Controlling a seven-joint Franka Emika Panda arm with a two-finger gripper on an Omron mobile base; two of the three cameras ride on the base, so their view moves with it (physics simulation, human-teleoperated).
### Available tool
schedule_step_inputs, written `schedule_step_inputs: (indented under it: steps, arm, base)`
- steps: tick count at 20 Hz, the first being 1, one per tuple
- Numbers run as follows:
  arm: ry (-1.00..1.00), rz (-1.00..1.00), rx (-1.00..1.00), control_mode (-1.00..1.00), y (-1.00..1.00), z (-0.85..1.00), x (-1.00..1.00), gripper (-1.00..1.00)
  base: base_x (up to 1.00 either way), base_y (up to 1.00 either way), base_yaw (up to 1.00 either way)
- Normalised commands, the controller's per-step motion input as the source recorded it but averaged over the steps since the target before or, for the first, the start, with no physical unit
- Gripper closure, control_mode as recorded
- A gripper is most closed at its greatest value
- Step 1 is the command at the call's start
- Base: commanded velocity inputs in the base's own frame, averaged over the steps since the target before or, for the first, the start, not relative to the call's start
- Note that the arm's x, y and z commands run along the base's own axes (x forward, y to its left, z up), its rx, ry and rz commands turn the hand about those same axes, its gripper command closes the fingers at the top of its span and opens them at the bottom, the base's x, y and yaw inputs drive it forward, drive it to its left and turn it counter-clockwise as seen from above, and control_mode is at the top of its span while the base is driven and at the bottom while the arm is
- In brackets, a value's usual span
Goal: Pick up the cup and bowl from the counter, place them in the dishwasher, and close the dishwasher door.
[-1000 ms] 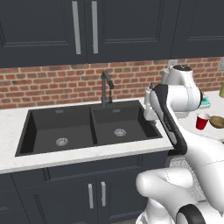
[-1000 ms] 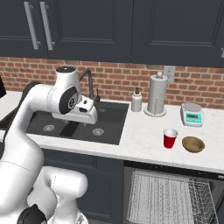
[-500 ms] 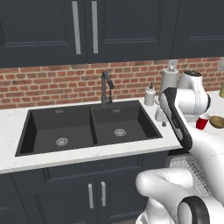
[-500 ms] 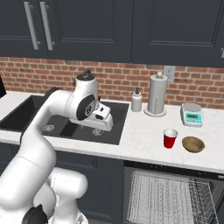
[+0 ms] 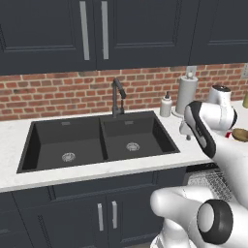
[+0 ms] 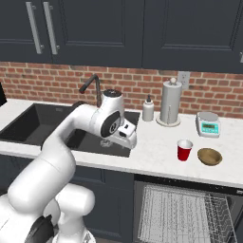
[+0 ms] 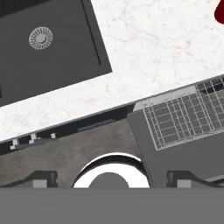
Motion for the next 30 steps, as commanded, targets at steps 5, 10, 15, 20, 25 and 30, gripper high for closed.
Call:
schedule_step_inputs:
  steps: [5, 10, 15, 20, 25, 30]
  arm:
    - [0.00, -0.21, 0.07, -1.00, -0.50, -0.02, 0.17, -1.00]
    - [0.00, -0.25, 0.04, -1.00, -0.43, -0.07, 0.28, -1.00]
    - [0.00, -0.21, 0.02, -1.00, -0.42, -0.10, 0.24, -1.00]
    - [0.00, -0.17, 0.02, -1.00, -0.54, -0.12, 0.08, -1.00]
    - [0.00, -0.14, 0.03, -1.00, -0.50, -0.04, -0.01, -1.00]
    - [0.00, -0.11, 0.03, -1.00, -0.26, -0.03, 0.00, -1.00]
  base:
    - [0.00, 0.00, 0.00]
    - [0.00, 0.00, 0.00]
    - [0.00, 0.00, 0.00]
    - [0.00, 0.00, 0.00]
    - [0.00, 0.00, 0.00]
    - [0.00, 0.00, 0.00]
